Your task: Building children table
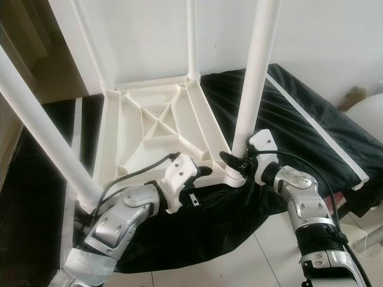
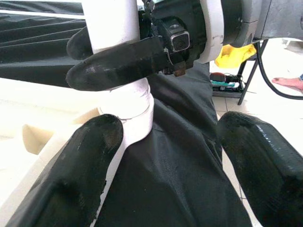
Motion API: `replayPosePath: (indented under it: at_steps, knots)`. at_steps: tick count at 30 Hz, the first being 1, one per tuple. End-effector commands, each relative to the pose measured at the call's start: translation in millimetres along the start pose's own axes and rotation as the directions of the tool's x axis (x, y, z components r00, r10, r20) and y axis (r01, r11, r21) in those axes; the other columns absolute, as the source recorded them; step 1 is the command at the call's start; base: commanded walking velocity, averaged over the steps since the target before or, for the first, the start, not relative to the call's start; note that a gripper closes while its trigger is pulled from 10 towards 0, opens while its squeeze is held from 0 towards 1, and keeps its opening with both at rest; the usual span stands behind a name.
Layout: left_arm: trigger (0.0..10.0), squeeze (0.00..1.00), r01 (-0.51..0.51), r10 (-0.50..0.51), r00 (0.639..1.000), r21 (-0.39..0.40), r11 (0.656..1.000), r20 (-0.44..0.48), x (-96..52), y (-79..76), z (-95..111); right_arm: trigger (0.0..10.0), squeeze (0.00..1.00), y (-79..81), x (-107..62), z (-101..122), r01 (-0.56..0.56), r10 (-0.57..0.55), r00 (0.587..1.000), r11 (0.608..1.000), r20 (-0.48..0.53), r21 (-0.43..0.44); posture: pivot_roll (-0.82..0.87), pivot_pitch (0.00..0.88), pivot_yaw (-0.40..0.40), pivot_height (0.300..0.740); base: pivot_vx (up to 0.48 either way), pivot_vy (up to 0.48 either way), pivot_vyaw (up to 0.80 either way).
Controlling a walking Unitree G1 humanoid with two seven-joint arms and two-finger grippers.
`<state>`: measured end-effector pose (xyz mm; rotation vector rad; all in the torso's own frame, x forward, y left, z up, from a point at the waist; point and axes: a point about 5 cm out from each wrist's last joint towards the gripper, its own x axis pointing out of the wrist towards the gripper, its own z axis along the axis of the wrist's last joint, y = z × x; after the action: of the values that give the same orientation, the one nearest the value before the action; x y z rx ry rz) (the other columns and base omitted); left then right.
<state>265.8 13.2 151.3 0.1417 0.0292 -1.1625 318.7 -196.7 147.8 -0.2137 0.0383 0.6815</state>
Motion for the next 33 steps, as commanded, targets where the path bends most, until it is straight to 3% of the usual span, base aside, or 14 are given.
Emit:
replayPosePath:
  at_steps: [1, 3, 4, 16, 21, 26, 27, 28, 29, 33]
  knots:
    - [10.0, 0.00, 0.073, -0.073, 0.997, 0.008, 0.997, -0.009, 0.6, -4.1, 1.6, 10.0, 0.00, 6.9, -0.9, -15.1, -0.013, 0.014, 0.998, 0.999, -0.056, 0.029, -0.07, 0.000, 0.048, 0.740, 0.000, 0.000, 0.00]
    - [10.0, 0.00, 0.075, -0.075, 0.997, 0.004, 0.997, -0.009, 0.6, -5.0, 1.5, 10.0, 0.00, 6.3, -2.5, -16.5, 0.049, -0.047, 0.997, 0.998, -0.059, 0.030, -0.07, 0.000, 0.048, 0.740, 0.000, 0.000, 0.00]
    - [10.0, 0.00, 0.078, -0.078, 0.997, 0.001, 0.997, -0.009, 0.2, -6.4, 0.9, 10.0, 0.00, 6.2, -4.4, -21.9, 0.135, -0.131, 0.987, 0.990, -0.092, 0.037, -0.07, 0.000, 0.047, 0.740, 0.000, 0.000, 0.00]
    - [10.0, 0.00, 0.091, -0.091, 0.996, -0.002, 0.996, -0.011, 0.3, -8.7, -0.2, 10.0, 0.00, 15.6, -5.8, -26.2, 0.240, -0.233, 0.967, 0.968, -0.101, 0.069, -0.09, 0.000, 0.051, 0.740, 0.000, 0.000, 0.00]
    - [10.0, 0.00, 0.108, -0.108, 0.994, -0.004, 0.994, -0.011, 1.1, -10.9, -0.2, 10.0, 0.00, 30.6, -4.2, -26.4, 0.375, -0.362, 0.925, 0.918, -0.114, 0.131, -0.10, 0.000, 0.051, 0.740, 0.000, 0.000, 0.00]
    - [10.0, 0.00, 0.110, -0.110, 0.994, -0.003, 0.994, -0.013, 1.2, -11.6, -0.5, 10.0, 0.00, 36.3, -1.9, -28.4, 0.410, -0.394, 0.910, 0.903, -0.129, 0.127, -0.10, 0.000, 0.048, 0.740, 0.000, 0.000, 0.00]
    - [10.0, 0.00, 0.110, -0.110, 0.994, -0.006, 0.994, -0.013, 1.3, -12.2, -0.7, 10.0, 0.00, 36.6, -1.3, -30.7, 0.446, -0.428, 0.892, 0.884, -0.144, 0.139, -0.09, 0.000, 0.046, 0.740, 0.000, 0.000, 0.00]
    - [10.0, 0.00, 0.113, -0.113, 0.994, -0.009, 0.994, -0.012, 1.3, -13.0, -0.7, 10.0, 0.00, 34.9, -1.0, -33.9, 0.528, -0.502, 0.847, 0.834, -0.176, 0.160, -0.09, 0.000, 0.046, 0.740, 0.000, 0.000, 0.00]
    - [10.0, 0.00, 0.113, -0.113, 0.994, -0.009, 0.994, -0.012, 1.4, -13.0, -0.9, 10.0, 0.00, 35.3, -0.4, -35.0, 0.552, -0.523, 0.831, 0.818, -0.188, 0.163, -0.09, 0.000, 0.046, 0.740, 0.000, 0.000, 0.00]
    - [10.0, 0.00, 0.113, -0.113, 0.993, -0.007, 0.994, -0.014, 1.3, -13.5, -1.1, 10.0, 0.00, 38.7, 0.2, -35.3, 0.577, -0.545, 0.813, 0.800, -0.203, 0.165, -0.09, 0.000, 0.038, 0.740, 0.000, 0.000, 0.00]
